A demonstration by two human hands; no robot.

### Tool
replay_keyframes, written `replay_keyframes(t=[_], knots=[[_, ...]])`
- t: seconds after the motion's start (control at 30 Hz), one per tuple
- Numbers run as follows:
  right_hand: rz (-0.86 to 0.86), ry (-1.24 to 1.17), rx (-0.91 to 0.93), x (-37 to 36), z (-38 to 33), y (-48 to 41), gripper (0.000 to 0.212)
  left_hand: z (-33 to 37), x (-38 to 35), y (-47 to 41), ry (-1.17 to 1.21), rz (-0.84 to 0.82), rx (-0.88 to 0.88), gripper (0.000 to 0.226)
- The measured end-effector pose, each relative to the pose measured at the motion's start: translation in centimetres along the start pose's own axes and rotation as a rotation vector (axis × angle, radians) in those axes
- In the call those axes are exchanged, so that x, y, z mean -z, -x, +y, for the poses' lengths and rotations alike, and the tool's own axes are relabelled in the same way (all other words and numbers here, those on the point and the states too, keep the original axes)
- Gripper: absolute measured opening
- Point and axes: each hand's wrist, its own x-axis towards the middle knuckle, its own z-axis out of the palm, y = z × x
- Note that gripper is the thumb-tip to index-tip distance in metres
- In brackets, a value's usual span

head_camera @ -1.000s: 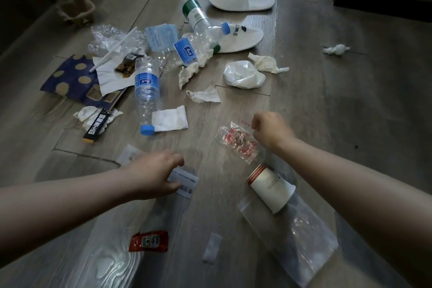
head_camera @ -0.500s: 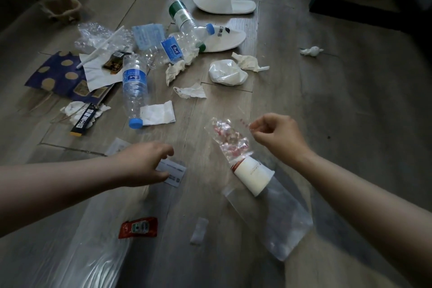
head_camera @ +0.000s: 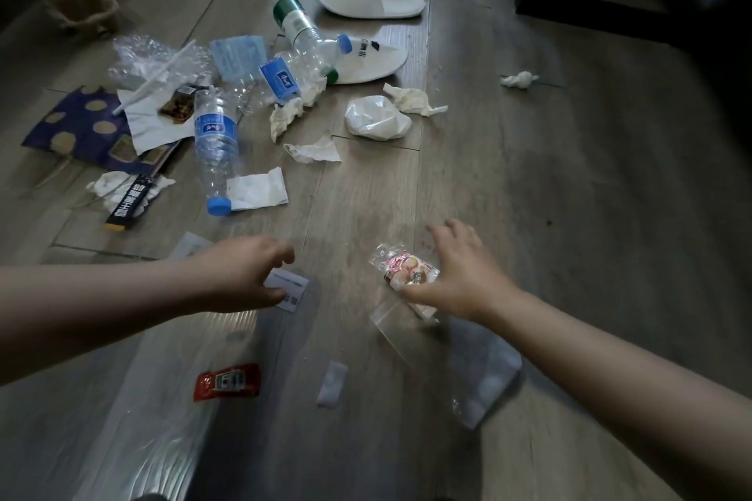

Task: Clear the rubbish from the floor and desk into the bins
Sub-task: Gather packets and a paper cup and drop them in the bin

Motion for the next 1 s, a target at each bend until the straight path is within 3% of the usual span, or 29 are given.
replay_keyframes(t=[0.07, 0.13, 0.53, 1.0], knots=[[-0.081, 0.053, -0.004, -1.7, -0.6, -0.7, 0.123, -0.1, 0.0, 0.1, -0.004, -0.005, 0.006, 0.045], [-0.145, 0.080, -0.044, -3.5, -0.6, -1.5, 0.133, -0.2, -0.1, 0.2, -0.015, -0.006, 0.012, 0.045], [-0.091, 0.013, -0.023, -5.9, 0.0, -1.1, 0.148, -1.4, -0.9, 0.2, 0.013, -0.061, 0.035, 0.041], [-0.050, 0.012, -0.001, -6.4, 0.2, -1.0, 0.120, -1.8, -2.5, 0.6, 0.028, -0.111, 0.025, 0.039]])
